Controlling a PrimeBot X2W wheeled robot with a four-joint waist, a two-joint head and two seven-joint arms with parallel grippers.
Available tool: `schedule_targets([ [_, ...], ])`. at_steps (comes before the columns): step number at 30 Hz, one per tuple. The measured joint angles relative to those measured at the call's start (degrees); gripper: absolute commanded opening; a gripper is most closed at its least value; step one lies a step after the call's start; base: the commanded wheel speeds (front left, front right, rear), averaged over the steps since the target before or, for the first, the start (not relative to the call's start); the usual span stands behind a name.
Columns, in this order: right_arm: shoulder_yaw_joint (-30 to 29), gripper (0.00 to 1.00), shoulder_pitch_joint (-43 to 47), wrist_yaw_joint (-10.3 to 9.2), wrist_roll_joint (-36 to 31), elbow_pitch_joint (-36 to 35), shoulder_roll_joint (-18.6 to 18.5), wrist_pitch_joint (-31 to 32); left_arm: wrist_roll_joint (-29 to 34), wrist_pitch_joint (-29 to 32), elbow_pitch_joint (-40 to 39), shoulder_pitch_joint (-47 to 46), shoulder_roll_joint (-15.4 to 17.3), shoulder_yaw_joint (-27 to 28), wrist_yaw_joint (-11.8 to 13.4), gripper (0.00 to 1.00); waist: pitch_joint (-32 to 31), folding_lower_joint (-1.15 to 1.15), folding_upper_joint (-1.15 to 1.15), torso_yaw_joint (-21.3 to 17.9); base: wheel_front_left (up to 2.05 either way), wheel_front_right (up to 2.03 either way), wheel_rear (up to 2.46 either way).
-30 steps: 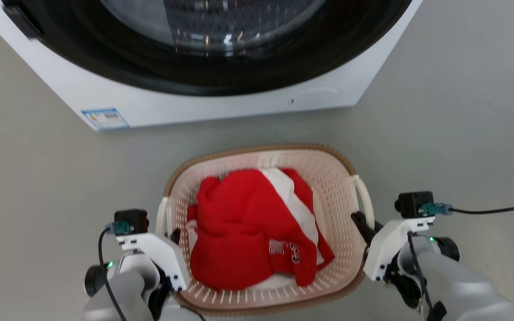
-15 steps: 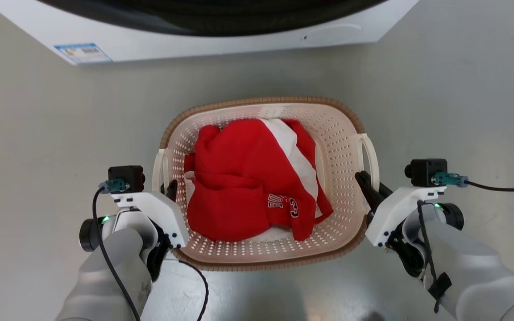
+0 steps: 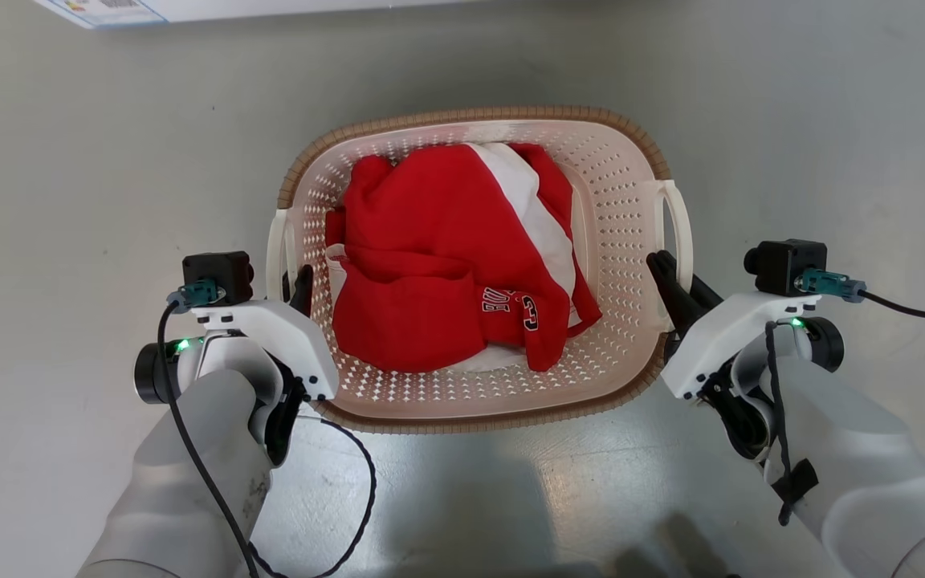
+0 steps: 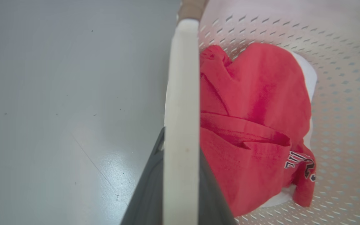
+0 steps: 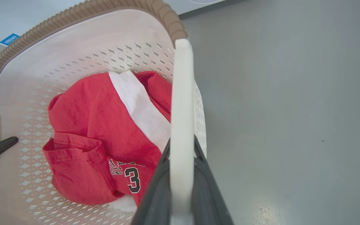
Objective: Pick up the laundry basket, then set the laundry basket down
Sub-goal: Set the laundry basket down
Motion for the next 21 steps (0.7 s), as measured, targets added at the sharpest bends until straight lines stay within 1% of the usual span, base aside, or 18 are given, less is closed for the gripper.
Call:
schedule_targets([
  [9,-5.59,0.0,2.62,0.0,-4.91,-0.38,1.31,0.0,4.05,0.0,0.27,0.25,-0.65,3.48,-0.05,0.0,2.89,0.0,0.0,0.09,0.0,0.0,0.0],
  [21,-8.86,0.0,2.58,-0.01,-7.35,0.04,1.72,0.01,7.94,-0.02,1.51,0.06,-2.05,6.82,-0.1,0.0,5.84,0.0,0.0,0.71,0.0,0.0,0.0],
])
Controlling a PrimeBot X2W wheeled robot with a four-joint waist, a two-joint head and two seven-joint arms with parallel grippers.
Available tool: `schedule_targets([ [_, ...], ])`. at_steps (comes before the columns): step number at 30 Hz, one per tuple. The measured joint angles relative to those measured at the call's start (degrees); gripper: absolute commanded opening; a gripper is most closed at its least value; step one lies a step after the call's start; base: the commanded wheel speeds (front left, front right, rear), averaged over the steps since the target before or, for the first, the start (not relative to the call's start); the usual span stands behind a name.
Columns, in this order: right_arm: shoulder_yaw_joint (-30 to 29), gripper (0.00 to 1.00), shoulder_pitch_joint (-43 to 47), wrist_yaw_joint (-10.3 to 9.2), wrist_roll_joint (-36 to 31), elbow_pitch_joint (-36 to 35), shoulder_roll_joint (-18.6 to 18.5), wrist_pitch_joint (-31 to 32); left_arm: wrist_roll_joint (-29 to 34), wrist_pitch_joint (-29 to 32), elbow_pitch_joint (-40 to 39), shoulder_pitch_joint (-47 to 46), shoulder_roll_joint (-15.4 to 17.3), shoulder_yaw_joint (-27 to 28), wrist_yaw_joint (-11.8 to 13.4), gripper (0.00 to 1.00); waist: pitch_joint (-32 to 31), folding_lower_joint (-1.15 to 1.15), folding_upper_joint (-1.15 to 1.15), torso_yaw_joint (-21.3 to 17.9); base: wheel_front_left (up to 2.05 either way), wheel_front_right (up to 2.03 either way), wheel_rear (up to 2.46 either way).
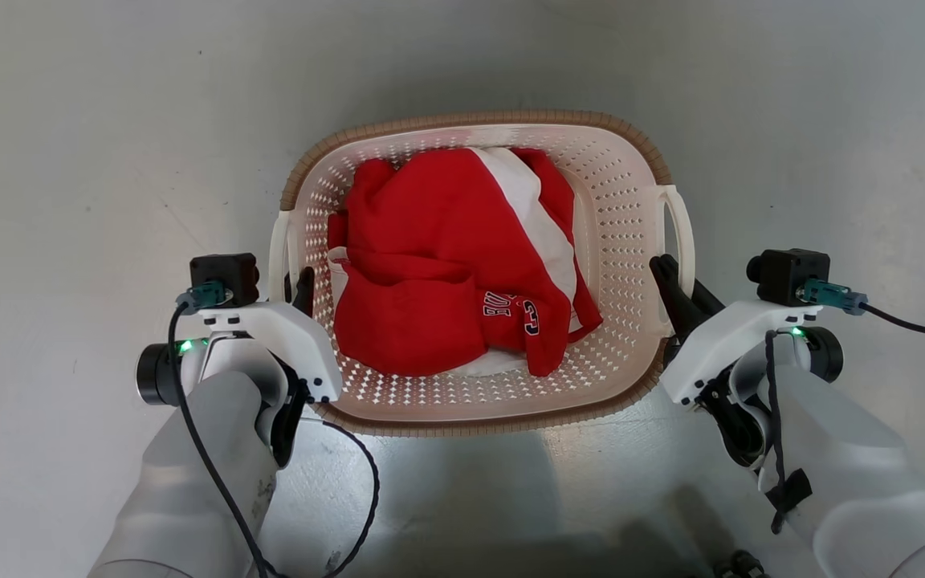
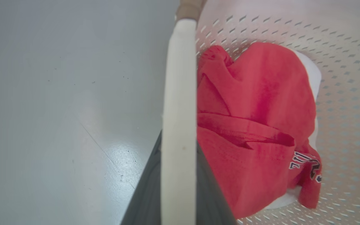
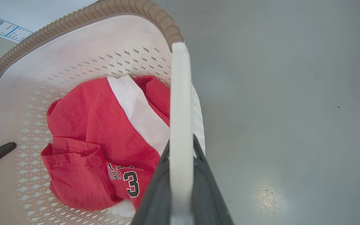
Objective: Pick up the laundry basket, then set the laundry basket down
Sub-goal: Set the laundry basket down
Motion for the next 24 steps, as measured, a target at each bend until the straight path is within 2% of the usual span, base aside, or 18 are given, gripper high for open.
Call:
schedule_targets([
  [2,-0.27,0.0,-0.01,0.0,-0.33,0.11,0.07,0.0,0.82,-0.01,0.12,-0.15,-0.09,0.33,0.0,0.0,0.18,0.0,0.0,0.14,0.0,0.0,0.0],
  [3,-0.34,0.0,-0.01,0.0,-0.36,0.19,0.14,0.0,1.1,-0.03,0.22,-0.16,-0.13,0.58,-0.02,0.11,0.21,0.0,0.0,0.17,0.0,0.0,0.0],
  [4,-0.43,0.13,-0.01,0.0,-0.37,0.27,0.22,-0.01,1.13,-0.25,0.38,-0.17,-0.19,0.77,-0.15,0.13,0.21,0.0,0.0,0.17,0.0,0.0,0.0],
  [5,-0.51,0.38,-0.03,0.0,-0.38,0.37,0.29,0.0,1.21,-0.26,0.49,-0.17,-0.24,0.93,-0.18,0.13,0.21,0.0,0.0,0.17,0.0,0.0,0.0],
  [6,-0.63,0.76,-0.03,0.0,-0.41,0.51,0.35,0.0,1.4,-0.35,0.67,-0.17,-0.32,1.15,-0.19,0.19,0.2,0.0,0.0,0.17,0.0,0.0,0.0],
  [7,-0.86,1.0,-0.03,0.0,-0.44,0.64,0.36,0.0,1.55,-0.58,0.93,-0.18,-0.31,1.38,-0.53,0.38,0.17,0.0,0.0,0.14,0.0,0.0,0.0],
  [8,-1.09,1.0,-0.03,0.0,-0.45,0.73,0.36,0.0,1.55,-0.59,1.29,-0.18,-0.36,1.65,-0.83,0.96,0.11,0.0,0.0,0.13,0.0,0.0,0.0],
  [9,-1.35,1.0,-0.03,0.0,-0.51,0.86,0.4,0.0,1.54,-0.6,1.52,-0.18,-0.38,1.92,-0.98,1.0,0.07,0.0,0.0,0.11,0.0,0.0,0.0],
  [14,-1.89,1.0,-0.03,0.0,-0.87,1.94,0.76,0.0,1.55,-0.77,2.0,-0.23,-1.27,2.68,-1.93,1.0,-0.22,0.0,0.0,0.18,0.0,0.0,0.0],
  [24,-2.55,1.0,-0.02,0.0,-2.48,2.01,1.12,0.0,2.63,-0.76,2.96,-0.24,-1.47,4.04,-2.19,1.0,-1.74,0.0,0.0,-0.16,0.0,0.0,0.0],
])
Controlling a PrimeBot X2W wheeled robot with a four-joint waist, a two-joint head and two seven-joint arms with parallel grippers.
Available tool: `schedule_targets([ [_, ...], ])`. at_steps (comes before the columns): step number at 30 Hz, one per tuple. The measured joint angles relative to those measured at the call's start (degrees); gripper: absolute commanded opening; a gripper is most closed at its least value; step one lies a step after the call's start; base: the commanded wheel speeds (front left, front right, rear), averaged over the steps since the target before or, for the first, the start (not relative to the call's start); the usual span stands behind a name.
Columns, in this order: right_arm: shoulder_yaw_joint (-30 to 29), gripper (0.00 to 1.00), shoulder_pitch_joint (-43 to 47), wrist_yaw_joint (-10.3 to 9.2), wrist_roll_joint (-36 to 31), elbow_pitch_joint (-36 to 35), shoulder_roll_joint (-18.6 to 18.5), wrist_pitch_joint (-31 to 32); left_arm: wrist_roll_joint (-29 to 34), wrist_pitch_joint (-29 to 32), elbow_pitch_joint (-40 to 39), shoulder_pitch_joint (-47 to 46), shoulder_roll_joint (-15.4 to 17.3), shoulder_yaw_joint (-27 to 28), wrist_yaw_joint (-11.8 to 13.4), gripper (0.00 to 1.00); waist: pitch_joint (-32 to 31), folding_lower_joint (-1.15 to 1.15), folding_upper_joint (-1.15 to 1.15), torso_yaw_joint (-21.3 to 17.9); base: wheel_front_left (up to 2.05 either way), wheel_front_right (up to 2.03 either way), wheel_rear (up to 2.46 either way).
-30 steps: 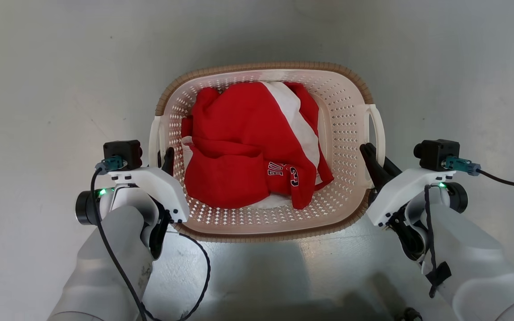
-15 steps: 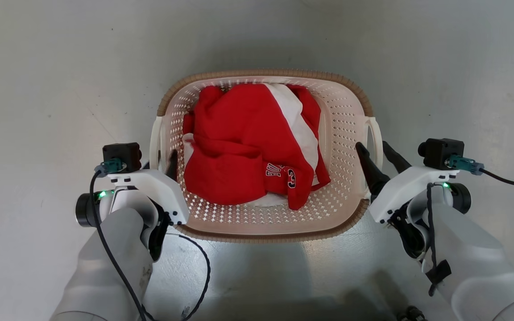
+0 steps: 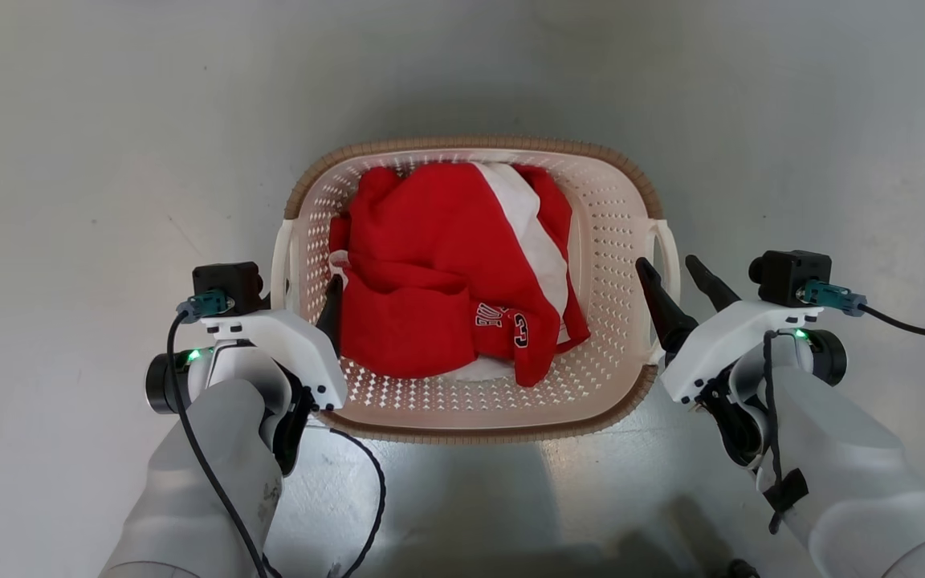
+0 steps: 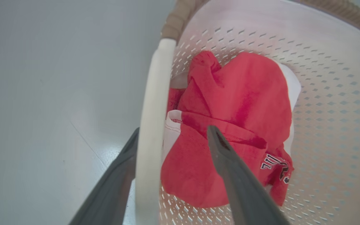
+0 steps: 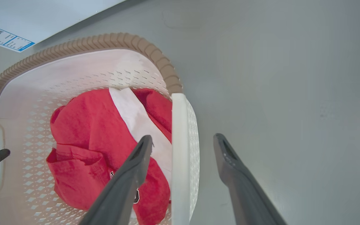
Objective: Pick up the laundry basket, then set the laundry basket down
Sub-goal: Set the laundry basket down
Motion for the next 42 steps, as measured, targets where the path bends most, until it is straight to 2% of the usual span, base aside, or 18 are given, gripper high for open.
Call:
schedule_targets([
  [9,-2.75,1.0,1.39,0.0,-0.02,-0.69,0.29,0.0,3.46,-0.01,-2.09,0.44,1.67,0.62,0.36,1.0,-4.93,0.0,0.0,-0.63,0.0,0.0,0.0],
  [14,-4.05,1.0,2.54,0.0,-0.68,-2.12,0.21,0.01,5.42,-0.01,-6.76,2.84,2.22,2.59,1.27,1.0,-9.29,0.0,0.0,-1.17,0.0,0.0,0.0],
  [22,-6.87,1.0,7.38,0.0,-2.23,-4.77,-0.46,0.01,7.12,-0.01,-11.47,7.88,2.01,4.71,0.66,1.0,-16.67,0.0,0.0,-1.56,0.0,0.0,0.0],
  [26,-10.12,1.0,10.87,0.0,-4.47,-9.2,-1.44,0.01,9.38,-0.01,-15.57,12.22,1.91,6.79,-0.19,1.0,-22.35,0.0,0.0,-1.77,0.0,0.0,0.0],
  [42,-23.77,1.0,23.36,-0.08,-17.48,-24.69,-3.12,0.01,12.54,-0.01,-28.84,22.49,1.53,12.37,-1.85,1.0,-36.75,0.0,0.0,-1.47,0.0,0.0,0.0],
])
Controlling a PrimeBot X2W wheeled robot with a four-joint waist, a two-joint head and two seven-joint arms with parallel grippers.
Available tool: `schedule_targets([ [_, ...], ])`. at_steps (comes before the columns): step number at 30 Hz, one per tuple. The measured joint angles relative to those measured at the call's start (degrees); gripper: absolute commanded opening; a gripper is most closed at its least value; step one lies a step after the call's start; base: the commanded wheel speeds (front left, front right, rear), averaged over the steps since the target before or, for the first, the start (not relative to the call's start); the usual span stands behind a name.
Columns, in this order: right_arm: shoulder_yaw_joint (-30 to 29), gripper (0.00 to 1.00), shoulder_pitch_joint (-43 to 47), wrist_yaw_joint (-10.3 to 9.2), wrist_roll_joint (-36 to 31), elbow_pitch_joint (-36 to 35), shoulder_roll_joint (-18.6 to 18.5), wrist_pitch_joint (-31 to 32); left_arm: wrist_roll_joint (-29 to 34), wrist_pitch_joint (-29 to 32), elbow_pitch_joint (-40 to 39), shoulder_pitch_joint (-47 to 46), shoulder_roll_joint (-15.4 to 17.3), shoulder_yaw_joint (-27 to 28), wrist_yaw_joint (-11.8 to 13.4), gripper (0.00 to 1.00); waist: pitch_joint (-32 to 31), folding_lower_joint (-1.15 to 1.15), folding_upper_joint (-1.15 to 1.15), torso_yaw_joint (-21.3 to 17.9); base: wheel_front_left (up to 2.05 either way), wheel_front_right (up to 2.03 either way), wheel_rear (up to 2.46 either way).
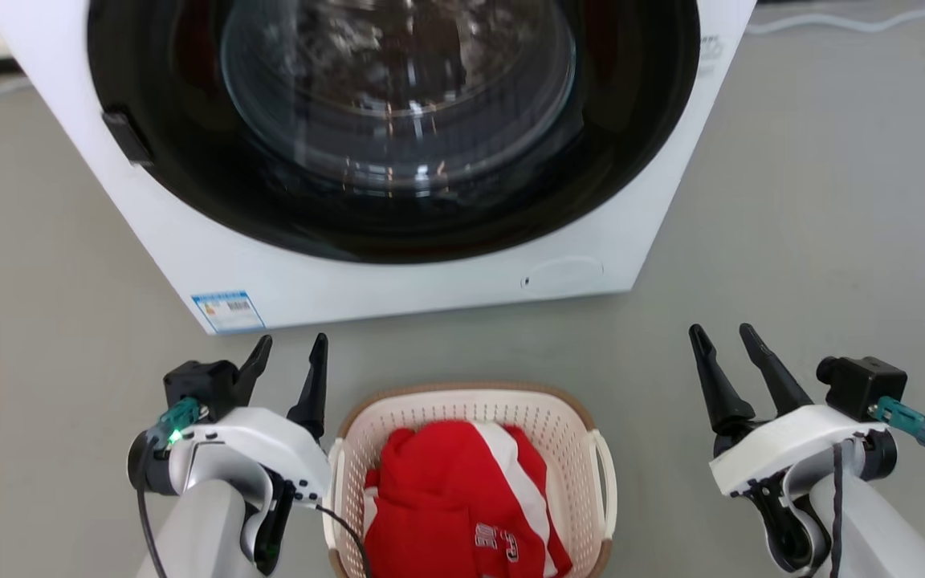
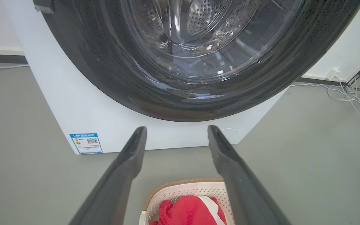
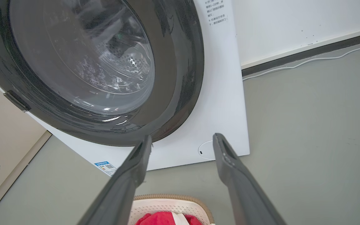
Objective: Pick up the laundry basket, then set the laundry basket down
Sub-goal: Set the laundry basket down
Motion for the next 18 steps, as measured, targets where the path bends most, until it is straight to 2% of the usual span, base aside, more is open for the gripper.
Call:
schedule_targets([
  [11,-5.77,1.0,6.12,-0.02,-5.84,-9.13,0.62,-0.01,-2.74,0.0,-9.78,6.32,-0.8,1.63,-0.49,1.0,-5.87,0.0,0.0,0.42,0.0,0.0,0.0],
  [18,-10.03,1.0,10.76,-0.02,-9.35,-14.21,1.4,0.0,-1.97,0.0,-17.94,11.63,-1.13,2.89,-0.49,1.0,-8.98,0.0,0.0,0.36,0.0,0.0,0.0],
])
